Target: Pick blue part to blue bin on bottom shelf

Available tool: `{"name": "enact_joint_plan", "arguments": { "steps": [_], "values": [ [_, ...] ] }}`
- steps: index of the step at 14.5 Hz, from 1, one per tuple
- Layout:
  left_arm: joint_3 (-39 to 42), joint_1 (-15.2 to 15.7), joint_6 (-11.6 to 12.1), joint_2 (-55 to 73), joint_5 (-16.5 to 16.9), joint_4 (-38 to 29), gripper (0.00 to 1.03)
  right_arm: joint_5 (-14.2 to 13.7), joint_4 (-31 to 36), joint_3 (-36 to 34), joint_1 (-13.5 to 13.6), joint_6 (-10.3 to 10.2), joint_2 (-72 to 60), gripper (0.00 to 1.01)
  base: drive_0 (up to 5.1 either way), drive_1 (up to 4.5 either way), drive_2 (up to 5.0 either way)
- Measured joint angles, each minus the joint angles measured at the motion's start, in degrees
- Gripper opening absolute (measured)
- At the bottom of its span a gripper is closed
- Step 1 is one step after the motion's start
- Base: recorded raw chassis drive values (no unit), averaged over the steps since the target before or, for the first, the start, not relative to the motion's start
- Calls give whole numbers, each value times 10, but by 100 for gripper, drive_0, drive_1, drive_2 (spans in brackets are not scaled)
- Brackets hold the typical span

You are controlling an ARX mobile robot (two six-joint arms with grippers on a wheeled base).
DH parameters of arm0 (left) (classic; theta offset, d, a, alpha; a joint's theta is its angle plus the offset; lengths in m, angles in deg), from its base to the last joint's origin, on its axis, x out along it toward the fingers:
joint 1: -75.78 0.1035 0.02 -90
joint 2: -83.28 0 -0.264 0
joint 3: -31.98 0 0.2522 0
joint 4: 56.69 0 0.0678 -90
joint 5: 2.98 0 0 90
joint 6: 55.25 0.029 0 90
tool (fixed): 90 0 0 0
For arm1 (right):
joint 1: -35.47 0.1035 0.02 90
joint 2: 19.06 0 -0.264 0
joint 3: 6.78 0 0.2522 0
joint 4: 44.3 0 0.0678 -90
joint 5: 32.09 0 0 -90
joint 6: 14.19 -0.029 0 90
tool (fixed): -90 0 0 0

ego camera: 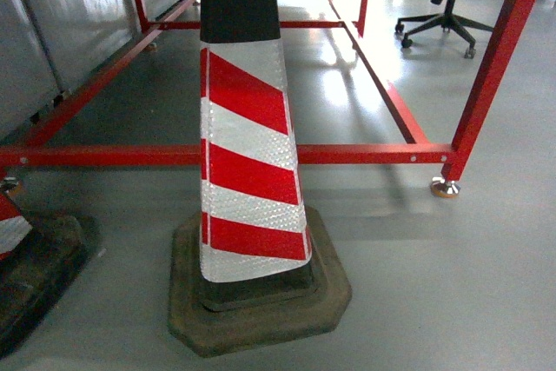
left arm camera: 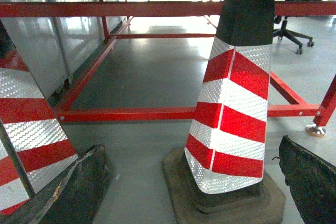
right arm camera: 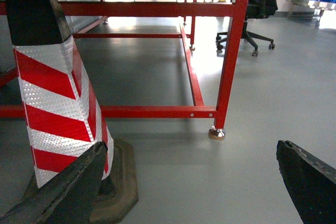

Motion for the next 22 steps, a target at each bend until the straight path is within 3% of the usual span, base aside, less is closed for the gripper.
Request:
{"name": "enact_joint_plan", "arguments": {
  "steps": [22],
  "values": [
    [0, 0, 0, 0, 0, 0, 98, 0, 0, 0, 0, 0, 0, 98, 0, 0, 0]
  ]
}}
